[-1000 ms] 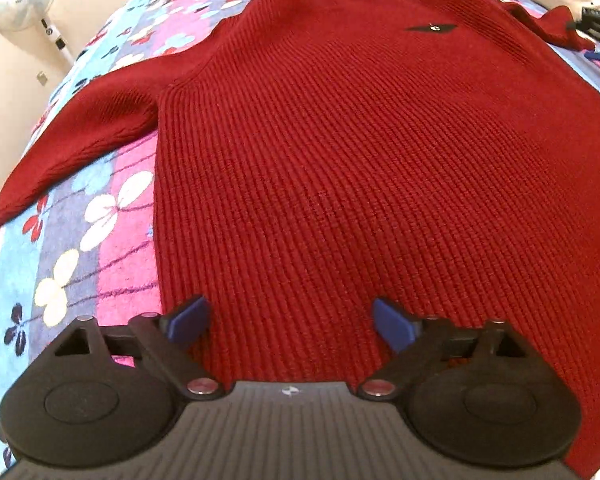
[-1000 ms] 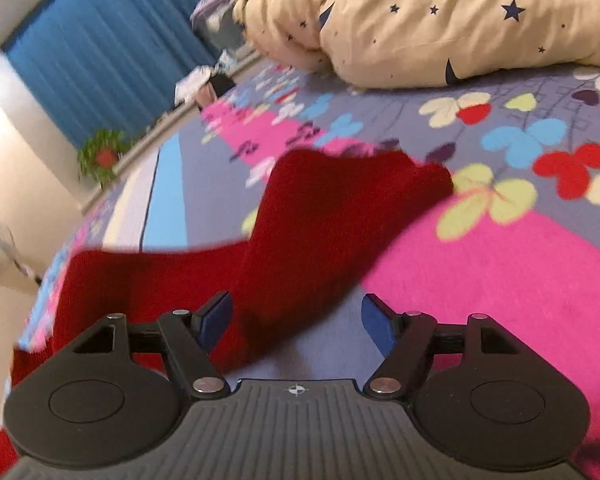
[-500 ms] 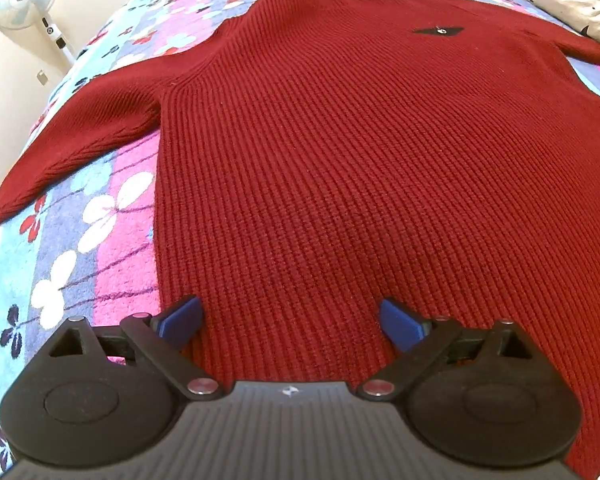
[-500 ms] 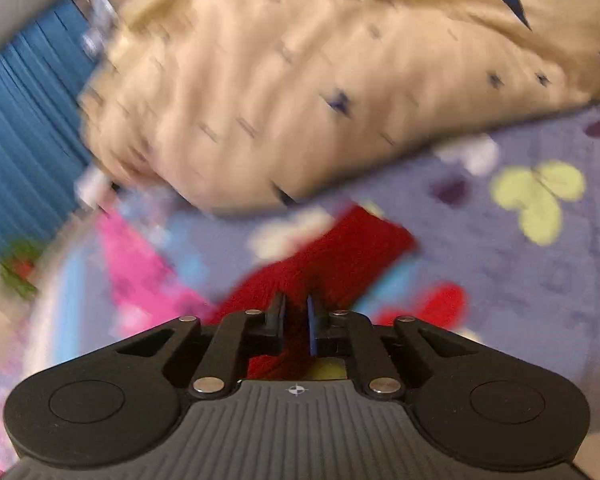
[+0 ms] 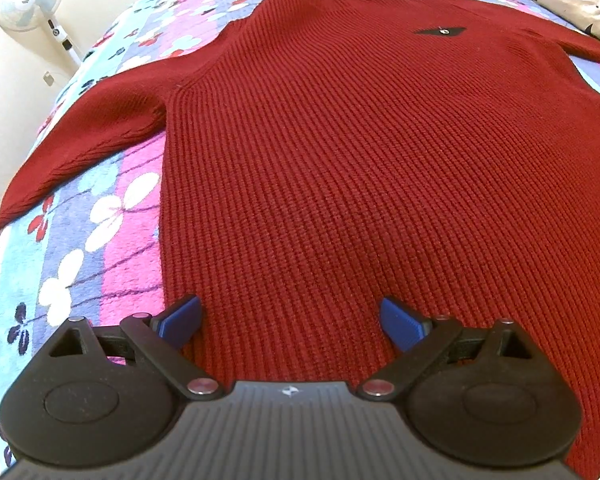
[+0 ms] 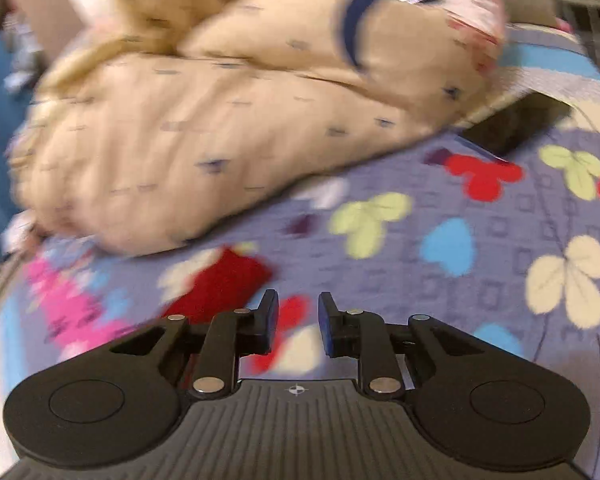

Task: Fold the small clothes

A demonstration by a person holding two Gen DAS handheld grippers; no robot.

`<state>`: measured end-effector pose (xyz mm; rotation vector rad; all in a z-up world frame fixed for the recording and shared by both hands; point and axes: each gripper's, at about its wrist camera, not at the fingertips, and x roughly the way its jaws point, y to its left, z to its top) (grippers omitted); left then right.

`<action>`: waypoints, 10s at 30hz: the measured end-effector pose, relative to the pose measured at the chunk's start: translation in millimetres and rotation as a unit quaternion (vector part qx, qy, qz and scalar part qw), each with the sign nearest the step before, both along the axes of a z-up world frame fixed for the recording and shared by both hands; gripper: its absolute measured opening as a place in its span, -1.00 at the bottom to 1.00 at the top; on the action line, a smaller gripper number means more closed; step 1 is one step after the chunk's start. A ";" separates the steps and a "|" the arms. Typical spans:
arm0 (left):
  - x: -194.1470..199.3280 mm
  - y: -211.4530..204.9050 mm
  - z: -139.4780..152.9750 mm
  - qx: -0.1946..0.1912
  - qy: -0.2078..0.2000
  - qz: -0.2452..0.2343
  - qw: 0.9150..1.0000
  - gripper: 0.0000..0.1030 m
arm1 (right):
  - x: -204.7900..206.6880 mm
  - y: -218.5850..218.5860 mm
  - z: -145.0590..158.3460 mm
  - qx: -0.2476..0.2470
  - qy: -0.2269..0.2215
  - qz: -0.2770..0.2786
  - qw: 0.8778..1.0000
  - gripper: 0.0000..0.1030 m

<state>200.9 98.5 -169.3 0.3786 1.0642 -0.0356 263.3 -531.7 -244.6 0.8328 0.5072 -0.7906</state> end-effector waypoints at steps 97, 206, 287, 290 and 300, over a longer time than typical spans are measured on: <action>81.1 -49.3 84.4 -0.098 -0.183 -0.093 0.974 -0.02 | -32.3 360.7 57.9 -0.122 0.068 0.540 0.830 -0.51; 1.5 -12.0 17.3 -0.002 -0.102 -0.001 0.995 0.61 | 49.8 23.0 -47.2 0.001 -0.012 0.161 0.987 0.63; 200.9 -7.6 53.3 -0.188 -0.230 0.301 0.906 -0.81 | -73.8 222.6 30.9 -0.025 0.153 0.568 0.809 0.09; 211.5 -3.0 39.3 -0.130 -0.178 0.306 0.926 -0.55 | -72.5 224.9 31.2 -0.030 0.156 0.568 0.808 0.10; 215.1 -21.8 11.4 -0.087 -0.123 0.194 0.969 0.07 | -75.3 232.2 31.2 -0.044 0.158 0.563 0.810 0.10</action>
